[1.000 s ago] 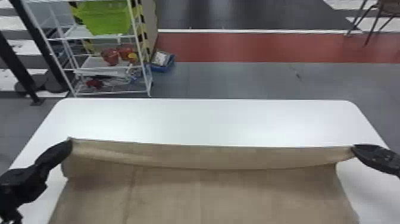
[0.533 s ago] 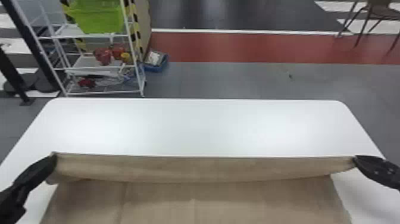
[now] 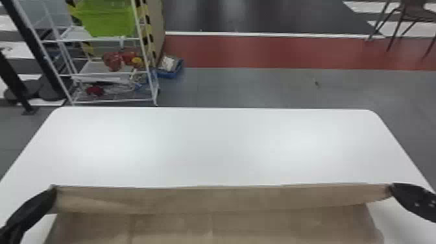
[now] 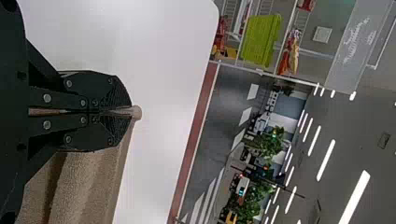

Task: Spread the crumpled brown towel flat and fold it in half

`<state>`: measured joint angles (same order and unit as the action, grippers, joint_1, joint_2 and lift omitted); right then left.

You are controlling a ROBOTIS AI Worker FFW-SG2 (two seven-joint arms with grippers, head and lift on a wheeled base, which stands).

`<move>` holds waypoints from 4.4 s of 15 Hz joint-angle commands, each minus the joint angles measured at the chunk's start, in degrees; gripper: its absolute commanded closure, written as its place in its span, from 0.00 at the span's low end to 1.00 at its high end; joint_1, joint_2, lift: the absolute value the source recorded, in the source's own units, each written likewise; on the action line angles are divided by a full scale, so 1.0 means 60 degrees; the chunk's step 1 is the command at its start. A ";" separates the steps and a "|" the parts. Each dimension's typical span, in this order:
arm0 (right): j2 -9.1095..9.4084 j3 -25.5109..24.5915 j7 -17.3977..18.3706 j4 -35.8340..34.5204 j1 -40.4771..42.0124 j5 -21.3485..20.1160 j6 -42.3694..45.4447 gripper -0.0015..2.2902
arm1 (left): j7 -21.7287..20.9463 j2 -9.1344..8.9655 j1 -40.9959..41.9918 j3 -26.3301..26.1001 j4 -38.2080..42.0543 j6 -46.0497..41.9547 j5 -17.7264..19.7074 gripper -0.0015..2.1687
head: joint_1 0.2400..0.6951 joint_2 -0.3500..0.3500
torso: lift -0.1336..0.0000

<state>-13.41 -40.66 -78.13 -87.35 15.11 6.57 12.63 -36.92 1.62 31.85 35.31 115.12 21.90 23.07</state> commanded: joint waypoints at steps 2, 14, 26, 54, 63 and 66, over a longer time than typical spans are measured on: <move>-0.0079 -0.0079 -0.0032 -0.0003 0.0310 0.0297 0.0304 0.57 | -0.0029 -0.0080 0.0141 0.0150 -0.0070 0.0005 0.0007 0.51 | 1.00 0.48 | 0.09; -0.0094 0.0258 -0.0032 0.0583 0.1071 0.0224 0.1593 0.47 | -0.0849 -0.0095 0.0258 0.0618 -0.1154 -0.0288 -0.0213 0.35 | 1.00 0.53 | 0.09; -0.0797 0.0038 -0.0032 0.2004 0.1335 0.0414 0.2970 0.35 | -0.2197 -0.0295 0.0507 0.1512 -0.1462 -0.0405 0.0153 0.24 | 1.00 0.51 | 0.09; 0.0917 0.0551 -0.0032 -0.1336 0.1335 0.0619 -0.0018 0.36 | -0.1420 -0.0295 0.0698 0.0985 0.2830 0.6304 -0.1883 0.79 | 1.00 0.56 | 0.09; 0.0902 0.0053 -0.0032 -0.1541 0.1628 0.1278 0.0070 0.35 | -0.1098 -0.0295 0.0610 0.1688 0.2845 0.5923 -0.1795 0.79 | 1.00 0.64 | 0.09; 0.0917 0.0155 -0.0032 -0.1556 0.1599 0.1132 0.0070 0.35 | -0.1127 -0.0295 0.0610 0.1849 0.2859 0.5806 -0.1136 0.79 | 1.00 0.65 | 0.09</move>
<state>-7.93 -39.98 -78.13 -96.64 24.85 13.93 13.05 -43.77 0.00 35.51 46.19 132.25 57.00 14.91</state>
